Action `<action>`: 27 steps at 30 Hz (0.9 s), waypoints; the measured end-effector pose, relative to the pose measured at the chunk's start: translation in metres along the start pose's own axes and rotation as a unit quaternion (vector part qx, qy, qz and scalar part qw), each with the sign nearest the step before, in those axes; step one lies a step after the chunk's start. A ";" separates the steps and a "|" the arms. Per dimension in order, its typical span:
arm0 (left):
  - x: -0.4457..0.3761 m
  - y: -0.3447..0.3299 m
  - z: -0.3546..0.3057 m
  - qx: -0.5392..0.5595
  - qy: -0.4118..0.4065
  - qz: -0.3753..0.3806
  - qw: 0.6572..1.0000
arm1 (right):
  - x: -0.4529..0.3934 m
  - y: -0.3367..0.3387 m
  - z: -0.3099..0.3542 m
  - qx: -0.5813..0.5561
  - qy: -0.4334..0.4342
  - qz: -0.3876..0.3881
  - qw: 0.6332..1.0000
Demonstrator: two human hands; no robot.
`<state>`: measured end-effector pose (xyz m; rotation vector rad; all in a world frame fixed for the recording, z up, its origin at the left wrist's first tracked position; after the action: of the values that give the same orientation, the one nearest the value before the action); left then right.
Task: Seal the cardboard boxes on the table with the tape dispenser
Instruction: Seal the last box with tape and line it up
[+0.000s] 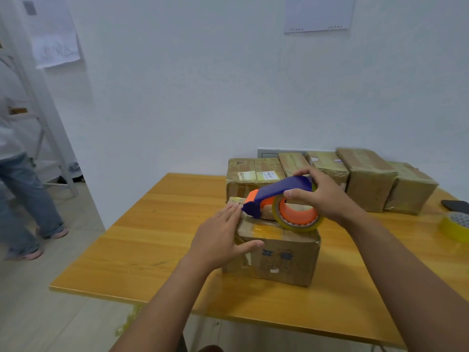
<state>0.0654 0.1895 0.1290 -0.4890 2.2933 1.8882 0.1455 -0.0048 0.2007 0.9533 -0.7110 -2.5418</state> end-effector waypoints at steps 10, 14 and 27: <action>-0.002 0.003 0.003 -0.022 0.019 -0.023 0.999 | 0.009 0.031 0.001 0.029 0.019 0.021 0.999; -0.001 0.000 0.002 -0.028 0.009 -0.025 0.999 | 0.028 0.059 -0.013 0.019 -0.001 0.002 1.000; -0.001 -0.001 -0.024 -0.104 -0.053 0.021 0.993 | 0.029 0.040 -0.010 0.006 0.031 -0.063 0.998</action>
<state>0.0690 0.1666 0.1336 -0.3553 2.0683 2.1298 0.1364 -0.0544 0.2018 1.1071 -0.6683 -2.6056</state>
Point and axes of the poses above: each hand's wrist, its own x-axis away from the middle knuckle, its own y-axis out of the back of the hand, z = x × y, the point moved 9 cm from there along -x, towards the middle knuckle, and after that the axes turned 15 degrees about y, right-handed, at the moved point
